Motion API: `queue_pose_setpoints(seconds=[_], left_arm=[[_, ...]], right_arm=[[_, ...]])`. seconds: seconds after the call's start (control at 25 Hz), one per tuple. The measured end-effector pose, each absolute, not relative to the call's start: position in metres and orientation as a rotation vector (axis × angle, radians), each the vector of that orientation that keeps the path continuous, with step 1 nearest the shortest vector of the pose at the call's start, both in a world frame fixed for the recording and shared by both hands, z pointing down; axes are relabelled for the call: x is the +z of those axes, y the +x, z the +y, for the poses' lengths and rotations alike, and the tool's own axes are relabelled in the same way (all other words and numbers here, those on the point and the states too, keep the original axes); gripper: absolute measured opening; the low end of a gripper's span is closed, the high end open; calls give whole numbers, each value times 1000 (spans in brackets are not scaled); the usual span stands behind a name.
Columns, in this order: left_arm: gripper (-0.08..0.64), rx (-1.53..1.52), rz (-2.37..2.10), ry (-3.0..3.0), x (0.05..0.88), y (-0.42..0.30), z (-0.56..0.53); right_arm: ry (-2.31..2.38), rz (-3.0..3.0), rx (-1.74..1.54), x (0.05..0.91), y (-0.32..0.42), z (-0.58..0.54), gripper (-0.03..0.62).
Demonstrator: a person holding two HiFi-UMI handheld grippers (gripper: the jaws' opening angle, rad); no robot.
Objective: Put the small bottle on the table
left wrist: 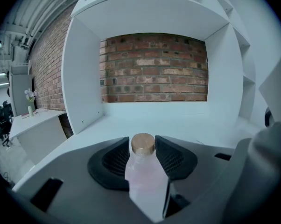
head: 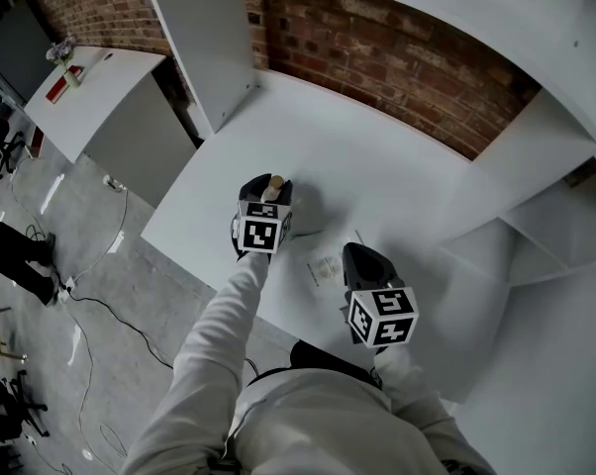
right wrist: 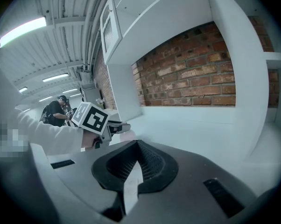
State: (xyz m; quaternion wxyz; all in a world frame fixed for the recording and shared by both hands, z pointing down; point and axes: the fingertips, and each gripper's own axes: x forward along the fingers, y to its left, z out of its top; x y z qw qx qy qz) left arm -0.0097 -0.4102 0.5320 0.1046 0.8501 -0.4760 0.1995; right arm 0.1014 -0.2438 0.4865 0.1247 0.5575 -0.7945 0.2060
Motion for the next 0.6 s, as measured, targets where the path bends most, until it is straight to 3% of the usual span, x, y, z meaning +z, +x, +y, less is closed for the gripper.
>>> queue_pose_setpoints(seconds=[0.6], left_arm=[[159,407,-1468,2454,505,-61,-354]], right_arm=[[1560,-2364,577,483,79,-233,28]])
